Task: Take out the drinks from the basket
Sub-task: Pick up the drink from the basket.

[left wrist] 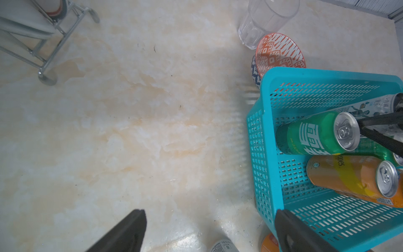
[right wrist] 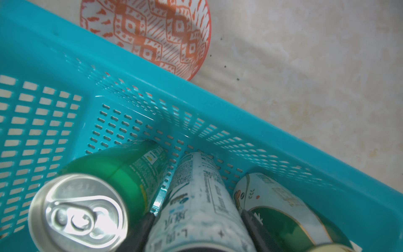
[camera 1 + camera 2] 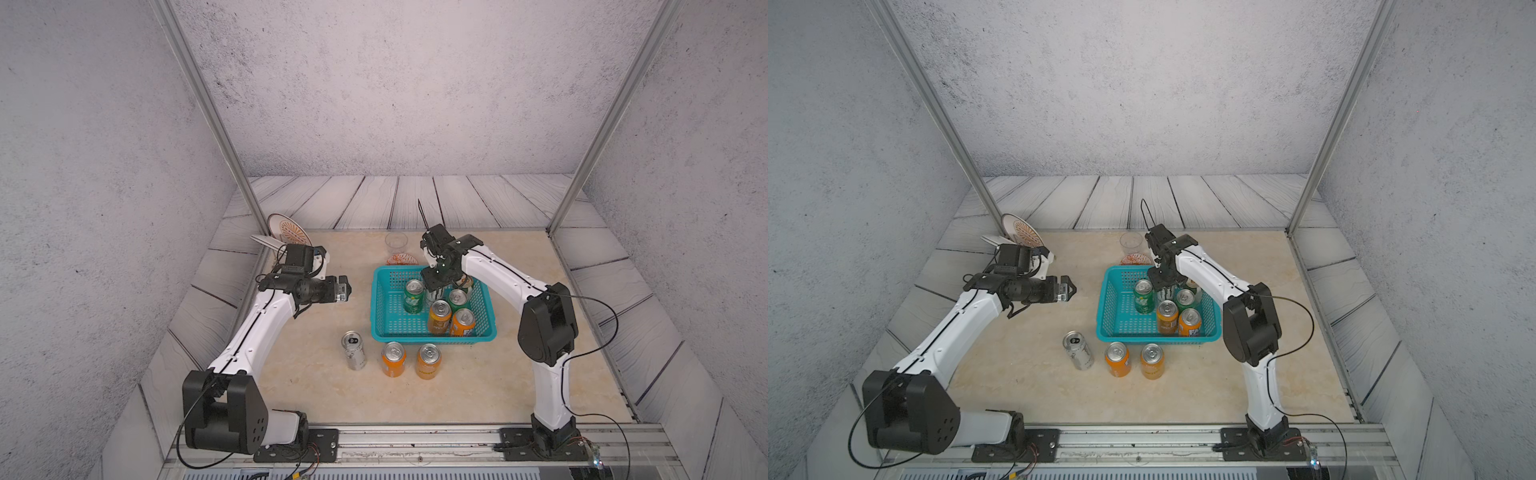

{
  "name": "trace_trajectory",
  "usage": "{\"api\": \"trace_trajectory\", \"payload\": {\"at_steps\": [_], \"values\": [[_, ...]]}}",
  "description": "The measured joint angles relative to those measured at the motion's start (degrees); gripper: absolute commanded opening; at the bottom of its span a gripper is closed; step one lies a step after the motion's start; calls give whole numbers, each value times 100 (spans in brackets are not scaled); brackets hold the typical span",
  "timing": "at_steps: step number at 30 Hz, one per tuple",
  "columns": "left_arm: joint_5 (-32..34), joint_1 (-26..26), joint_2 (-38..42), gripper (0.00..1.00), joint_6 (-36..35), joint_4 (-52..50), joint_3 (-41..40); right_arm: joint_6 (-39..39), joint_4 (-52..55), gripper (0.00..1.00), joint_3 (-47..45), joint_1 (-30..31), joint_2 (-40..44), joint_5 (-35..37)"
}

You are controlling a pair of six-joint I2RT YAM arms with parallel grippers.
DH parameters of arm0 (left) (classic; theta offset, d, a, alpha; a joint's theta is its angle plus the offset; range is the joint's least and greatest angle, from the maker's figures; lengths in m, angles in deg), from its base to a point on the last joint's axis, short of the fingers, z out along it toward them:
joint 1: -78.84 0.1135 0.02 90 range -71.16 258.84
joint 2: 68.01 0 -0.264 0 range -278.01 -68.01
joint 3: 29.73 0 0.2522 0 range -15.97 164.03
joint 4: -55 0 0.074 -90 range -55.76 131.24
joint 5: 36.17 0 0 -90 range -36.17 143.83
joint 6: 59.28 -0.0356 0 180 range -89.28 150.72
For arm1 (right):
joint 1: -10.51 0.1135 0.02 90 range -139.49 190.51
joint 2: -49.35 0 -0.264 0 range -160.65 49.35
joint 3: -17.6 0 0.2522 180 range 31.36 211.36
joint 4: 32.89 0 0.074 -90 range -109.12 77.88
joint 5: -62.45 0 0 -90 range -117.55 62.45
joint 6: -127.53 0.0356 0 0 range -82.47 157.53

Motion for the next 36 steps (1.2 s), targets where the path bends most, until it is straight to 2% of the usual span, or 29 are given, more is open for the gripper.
{"api": "trace_trajectory", "payload": {"at_steps": [14, 36], "values": [[-2, 2, 0, 99, -2, 0, 0, -9, 494, 53, 26, 50, 306, 22], [2, 33, 0, 99, -33, -44, 0, -22, 1449, 52, 201, 402, 2361, 238]]}}
